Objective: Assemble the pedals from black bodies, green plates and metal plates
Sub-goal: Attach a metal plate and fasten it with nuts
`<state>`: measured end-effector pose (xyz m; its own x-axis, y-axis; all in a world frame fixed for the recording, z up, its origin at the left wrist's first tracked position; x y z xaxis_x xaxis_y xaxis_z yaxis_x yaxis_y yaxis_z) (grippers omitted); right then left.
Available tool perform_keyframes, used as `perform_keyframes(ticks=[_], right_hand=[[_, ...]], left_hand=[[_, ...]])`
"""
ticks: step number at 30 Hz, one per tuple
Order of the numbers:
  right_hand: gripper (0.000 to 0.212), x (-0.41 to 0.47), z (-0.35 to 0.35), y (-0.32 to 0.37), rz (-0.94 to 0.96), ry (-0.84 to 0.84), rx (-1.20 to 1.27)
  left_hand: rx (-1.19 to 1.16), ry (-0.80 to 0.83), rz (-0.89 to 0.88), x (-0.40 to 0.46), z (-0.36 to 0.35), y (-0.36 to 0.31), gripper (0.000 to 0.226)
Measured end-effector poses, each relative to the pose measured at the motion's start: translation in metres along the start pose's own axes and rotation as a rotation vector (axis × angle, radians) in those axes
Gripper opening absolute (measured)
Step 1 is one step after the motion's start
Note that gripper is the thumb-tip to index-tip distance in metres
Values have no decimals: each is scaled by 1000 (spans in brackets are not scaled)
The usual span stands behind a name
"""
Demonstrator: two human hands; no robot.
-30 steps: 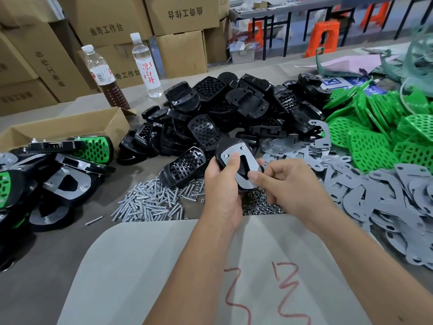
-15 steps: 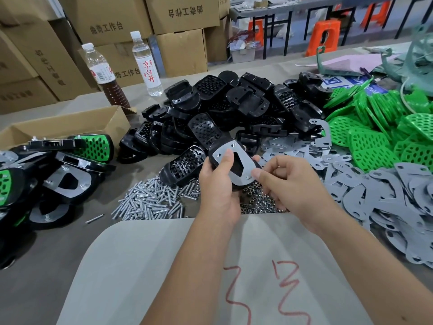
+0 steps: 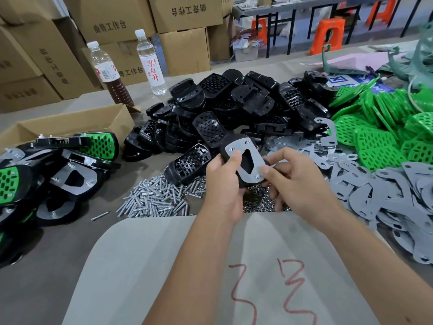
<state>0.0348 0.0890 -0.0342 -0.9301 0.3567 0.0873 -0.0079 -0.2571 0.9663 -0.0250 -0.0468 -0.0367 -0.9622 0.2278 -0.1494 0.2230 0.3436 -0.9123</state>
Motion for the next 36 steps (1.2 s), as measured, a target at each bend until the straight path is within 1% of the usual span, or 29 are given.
perform_keyframes(ticks=[2, 3, 4, 6, 7, 8, 11, 13, 15, 19, 20, 22, 25, 29, 33, 36], right_hand=[[14, 0, 4, 5, 122, -54, -189], [16, -1, 5, 9, 187, -45, -331], [14, -1, 2, 12, 232, 0, -496], [10, -3, -6, 13, 228, 126, -795], [13, -4, -8, 13, 201, 161, -870], [14, -4, -10, 12, 177, 173, -896], [15, -4, -13, 15, 182, 172, -877], [15, -3, -11, 14, 204, 150, -817], [16, -1, -3, 14, 229, 56, -637], [18, 3, 15, 12, 164, -155, -120], [17, 3, 19, 14, 169, -193, -27], [16, 4, 23, 17, 216, -219, 63], [20, 3, 19, 18, 274, -217, 69], [25, 4, 19, 17, 302, -238, 39], [13, 3, 18, 19, 339, -260, -75], [10, 3, 19, 17, 319, -263, -47]], left_hand=[[35, -40, -46, 2, 3, -3, 23], [57, -64, -75, 3, 5, -5, 22], [73, -86, -101, 4, 7, -7, 21], [85, -115, -129, 5, 10, -10, 20], [90, -125, -137, 5, 12, -11, 19], [88, -127, -139, 5, 12, -11, 18], [51, -102, -105, 4, 14, -11, 18], [54, -60, -62, 4, 13, -10, 20], [79, -27, -25, 3, 11, -9, 22], [104, -8, 6, 3, 12, -10, 20], [125, 23, 16, 2, 10, -10, 20], [161, 92, 22, -1, 5, -7, 20], [226, 139, -5, -5, -3, -5, 20], [227, 149, -19, -6, -6, -4, 21], [217, 198, -2, -7, -7, -3, 23], [222, 205, 9, -7, -6, -2, 23]])
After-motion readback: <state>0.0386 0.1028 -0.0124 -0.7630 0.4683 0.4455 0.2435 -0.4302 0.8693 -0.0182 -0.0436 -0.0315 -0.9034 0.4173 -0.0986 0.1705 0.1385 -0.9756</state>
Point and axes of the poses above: each hand's wrist, its own x-axis towards the middle knuckle, its own z-axis out of the back of the hand, y = z × x, the point moved 5 cm from there along x, towards the middle knuckle, and after that the axes turned 2 degrees about -z, right-handed, at the moved point
